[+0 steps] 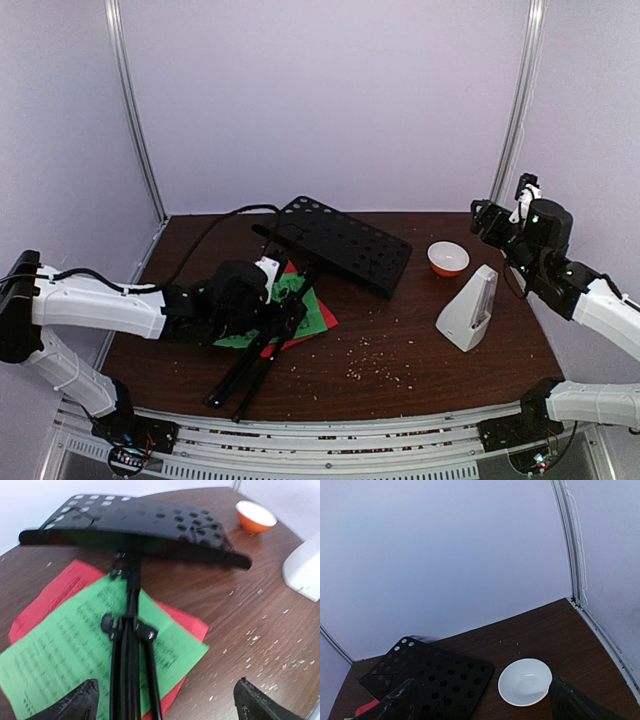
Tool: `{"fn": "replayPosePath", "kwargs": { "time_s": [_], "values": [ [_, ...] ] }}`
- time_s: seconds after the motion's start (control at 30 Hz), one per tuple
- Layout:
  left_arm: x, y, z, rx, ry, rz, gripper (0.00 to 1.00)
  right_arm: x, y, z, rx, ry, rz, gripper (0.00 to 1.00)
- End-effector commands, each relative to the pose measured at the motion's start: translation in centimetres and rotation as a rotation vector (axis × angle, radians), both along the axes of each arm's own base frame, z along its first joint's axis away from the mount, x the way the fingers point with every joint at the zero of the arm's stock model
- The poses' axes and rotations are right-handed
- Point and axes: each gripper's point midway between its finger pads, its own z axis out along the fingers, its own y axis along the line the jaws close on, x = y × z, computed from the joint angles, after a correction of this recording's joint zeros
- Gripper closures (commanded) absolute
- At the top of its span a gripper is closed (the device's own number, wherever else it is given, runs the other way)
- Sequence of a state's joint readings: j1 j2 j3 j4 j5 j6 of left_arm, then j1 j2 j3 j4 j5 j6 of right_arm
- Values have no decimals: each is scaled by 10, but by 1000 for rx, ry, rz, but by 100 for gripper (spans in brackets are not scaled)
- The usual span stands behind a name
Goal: Pack up the instrument practice props
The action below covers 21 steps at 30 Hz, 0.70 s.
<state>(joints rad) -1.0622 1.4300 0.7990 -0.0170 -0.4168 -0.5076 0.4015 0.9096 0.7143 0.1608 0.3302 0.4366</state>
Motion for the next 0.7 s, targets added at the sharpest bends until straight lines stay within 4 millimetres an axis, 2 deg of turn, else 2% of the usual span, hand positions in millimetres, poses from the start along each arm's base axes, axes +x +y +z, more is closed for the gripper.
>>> {"fn": "replayPosePath", "kwargs": {
  "time_s": [0.0, 0.1, 0.13, 0.2, 0.33, 0.4, 0.5, 0.53, 0.57, 0.67],
  "values": [
    [30, -28, 84, -225, -92, -177, 2, 5, 6, 26, -75, -11, 48, 6],
    [59, -3, 114, -256, -141, -151, 2, 16, -5, 23, -109, 59, 32, 4],
    [74, 17, 123, -273, -157, -112, 2, 20, -15, 24, -116, 76, 10, 3],
    [93, 57, 144, -333, -191, -46, 2, 22, -44, 17, -112, 120, -50, 2],
    [112, 152, 171, -414, -256, 116, 2, 12, -117, -1, -37, 138, -189, 2],
    [123, 202, 163, -400, -252, 225, 2, 5, -144, -18, -23, 160, -264, 3],
    [135, 272, 129, -354, -217, 429, 2, -1, -163, -49, -14, 180, -330, 2],
    [137, 289, 117, -355, -216, 479, 2, 0, -165, -57, -15, 167, -336, 1],
    [138, 306, 106, -364, -225, 527, 2, -3, -166, -77, -15, 175, -348, 0],
    [136, 346, 69, -414, -251, 657, 2, -11, -178, -105, -37, 149, -423, 0]
  ]
}}
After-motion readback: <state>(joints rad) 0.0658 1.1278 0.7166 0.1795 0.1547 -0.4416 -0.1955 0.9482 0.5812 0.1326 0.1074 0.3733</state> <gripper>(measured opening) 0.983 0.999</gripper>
